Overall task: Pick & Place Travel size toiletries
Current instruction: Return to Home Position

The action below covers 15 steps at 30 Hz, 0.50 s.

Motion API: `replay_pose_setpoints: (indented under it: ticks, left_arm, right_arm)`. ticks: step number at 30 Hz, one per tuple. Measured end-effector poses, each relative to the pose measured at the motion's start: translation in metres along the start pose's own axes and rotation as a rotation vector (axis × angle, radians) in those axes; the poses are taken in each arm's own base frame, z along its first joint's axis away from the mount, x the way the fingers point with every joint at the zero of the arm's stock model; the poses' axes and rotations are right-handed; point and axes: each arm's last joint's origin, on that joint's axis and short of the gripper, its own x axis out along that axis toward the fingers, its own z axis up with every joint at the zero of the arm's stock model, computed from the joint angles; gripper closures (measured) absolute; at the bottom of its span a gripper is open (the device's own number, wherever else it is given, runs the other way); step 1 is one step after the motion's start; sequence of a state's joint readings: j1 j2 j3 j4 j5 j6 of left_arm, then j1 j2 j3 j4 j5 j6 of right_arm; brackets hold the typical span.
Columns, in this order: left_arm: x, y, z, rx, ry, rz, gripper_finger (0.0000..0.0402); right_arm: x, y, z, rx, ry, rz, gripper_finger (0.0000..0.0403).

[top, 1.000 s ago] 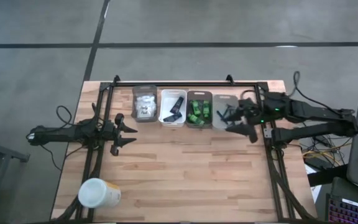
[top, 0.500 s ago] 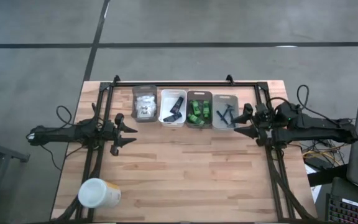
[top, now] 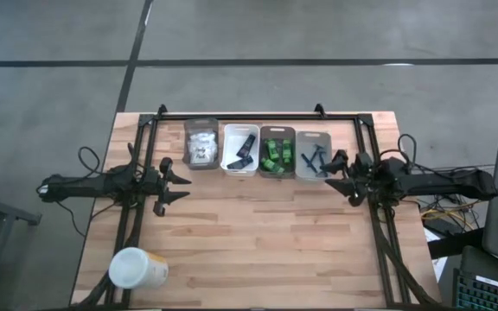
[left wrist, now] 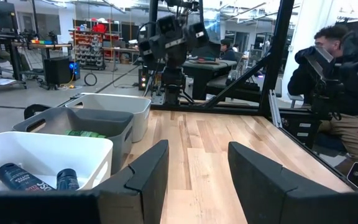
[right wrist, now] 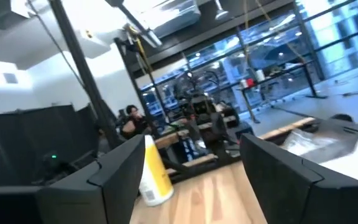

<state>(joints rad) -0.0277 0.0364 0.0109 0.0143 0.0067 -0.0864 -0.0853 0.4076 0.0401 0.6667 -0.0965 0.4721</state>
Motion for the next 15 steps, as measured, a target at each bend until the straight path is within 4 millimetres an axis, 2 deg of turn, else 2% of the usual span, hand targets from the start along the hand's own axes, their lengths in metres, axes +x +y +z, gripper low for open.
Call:
replay_pose_setpoints:
  ticks: [5,15]
  left_arm:
    - [0.0000,0.0000,0.0000,0.000,0.000,0.000,0.0229]
    - [0.0000,0.0000,0.0000,0.000,0.000,0.000,0.0229]
  right_arm:
    - [-0.0036,-0.0069,-0.0108,0.001,0.028,-0.073,0.0125]
    - [-0.0039,-0.0085,-0.0138,-0.002,0.058,-0.092,0.0092]
